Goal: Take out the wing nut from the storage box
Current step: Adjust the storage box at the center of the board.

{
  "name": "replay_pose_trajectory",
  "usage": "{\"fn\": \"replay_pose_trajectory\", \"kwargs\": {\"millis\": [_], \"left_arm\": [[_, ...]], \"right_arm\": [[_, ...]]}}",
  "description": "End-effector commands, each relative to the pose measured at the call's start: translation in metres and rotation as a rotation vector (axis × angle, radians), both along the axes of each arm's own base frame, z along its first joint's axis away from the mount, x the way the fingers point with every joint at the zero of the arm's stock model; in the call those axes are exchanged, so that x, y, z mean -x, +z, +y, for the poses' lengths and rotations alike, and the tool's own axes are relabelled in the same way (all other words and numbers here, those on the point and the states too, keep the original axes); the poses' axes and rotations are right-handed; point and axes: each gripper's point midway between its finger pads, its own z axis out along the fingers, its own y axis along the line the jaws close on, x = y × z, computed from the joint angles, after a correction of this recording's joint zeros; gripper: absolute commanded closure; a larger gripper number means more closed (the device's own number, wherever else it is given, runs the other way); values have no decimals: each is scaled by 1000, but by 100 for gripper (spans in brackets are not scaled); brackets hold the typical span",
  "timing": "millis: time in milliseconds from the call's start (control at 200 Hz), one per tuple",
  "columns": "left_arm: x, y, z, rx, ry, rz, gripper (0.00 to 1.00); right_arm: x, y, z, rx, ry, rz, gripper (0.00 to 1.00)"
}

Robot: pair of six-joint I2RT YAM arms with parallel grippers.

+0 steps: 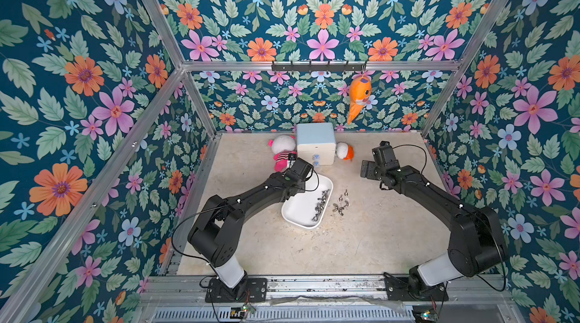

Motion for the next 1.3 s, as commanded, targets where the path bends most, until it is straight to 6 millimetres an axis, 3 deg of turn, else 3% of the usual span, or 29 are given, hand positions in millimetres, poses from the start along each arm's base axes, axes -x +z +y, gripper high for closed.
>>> {"fn": "replay_pose_trajectory", "kwargs": {"millis": [0,145,270,360,700,1015,1295], "left_arm": [[0,-13,0,-14,-36,44,39],[0,-33,8,-17,-22,87,43],[-2,-38,12,-1,1,95,55],[-4,-37,13,13,24,88,67],[5,-26,31,83,183,44,90],[25,-17,43,198,293,24,92],[35,-39,42,176,270,93,88]], "right_arm": [[0,1,0,-2,-1,-8,1],[2,2,-1,2,-3,-8,1],[3,2,-3,5,-7,-9,1],[4,0,-3,4,-6,-6,1],[4,-2,-2,0,-3,-3,1],[2,-2,1,-10,3,-5,1],[2,-2,3,-15,7,-4,1]]}}
